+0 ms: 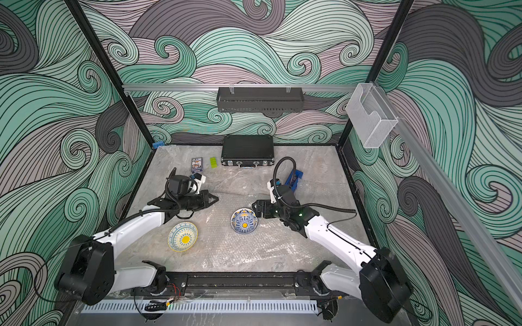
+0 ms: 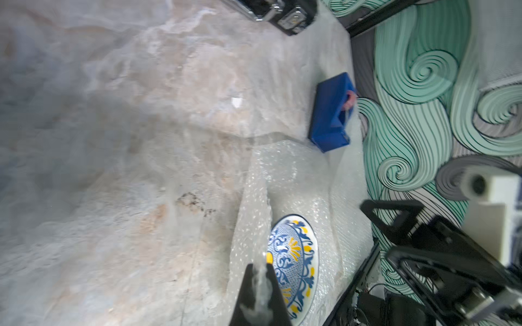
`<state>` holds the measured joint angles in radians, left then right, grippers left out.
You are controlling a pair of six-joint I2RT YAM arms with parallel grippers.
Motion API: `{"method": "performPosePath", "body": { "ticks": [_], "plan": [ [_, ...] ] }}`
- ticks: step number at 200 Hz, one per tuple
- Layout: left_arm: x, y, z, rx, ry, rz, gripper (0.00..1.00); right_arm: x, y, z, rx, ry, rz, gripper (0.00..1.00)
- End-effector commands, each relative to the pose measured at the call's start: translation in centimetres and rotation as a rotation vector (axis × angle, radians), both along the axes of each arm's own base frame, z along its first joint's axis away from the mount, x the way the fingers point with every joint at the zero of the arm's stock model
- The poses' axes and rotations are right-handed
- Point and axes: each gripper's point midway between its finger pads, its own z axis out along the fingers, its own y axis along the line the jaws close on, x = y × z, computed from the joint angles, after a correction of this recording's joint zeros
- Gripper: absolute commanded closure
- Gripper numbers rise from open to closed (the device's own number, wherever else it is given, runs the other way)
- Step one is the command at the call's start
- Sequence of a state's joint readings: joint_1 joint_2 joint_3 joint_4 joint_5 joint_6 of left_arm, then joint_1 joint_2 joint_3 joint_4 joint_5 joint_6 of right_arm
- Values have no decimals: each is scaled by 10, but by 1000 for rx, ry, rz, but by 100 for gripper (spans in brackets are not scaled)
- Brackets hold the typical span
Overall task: Wrap bowls in bubble wrap
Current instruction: Wrap the bowl in bubble wrap.
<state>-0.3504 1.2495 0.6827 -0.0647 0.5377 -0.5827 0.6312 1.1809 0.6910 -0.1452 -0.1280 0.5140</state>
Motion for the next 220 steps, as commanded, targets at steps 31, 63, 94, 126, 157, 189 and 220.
{"method": "performPosePath", "body": {
  "ticks": [31, 63, 94, 126, 157, 189, 220],
  "plan": [
    [-29, -62, 7, -41, -86, -270, 100, 6, -3, -7, 17, 25, -26, 4],
    [-45, -93, -5, 2, -75, -401, 100, 8, -3, -2, 45, 54, -21, 5],
    [-57, -110, -27, 57, -21, -479, 100, 8, 5, 17, 125, 76, 7, 12],
    [-66, -122, -40, 89, 9, -547, 100, 6, 27, 31, 244, 135, 68, 20],
    [-72, -127, -45, 96, 16, -583, 100, 7, 45, 23, 332, 229, 89, 38],
    [-73, -125, -45, 102, 13, -584, 100, 7, 55, -3, 341, 325, 79, 64],
    [-74, -126, -46, 100, 10, -589, 100, -1, 66, -17, 348, 378, 123, 77]
  ]
}}
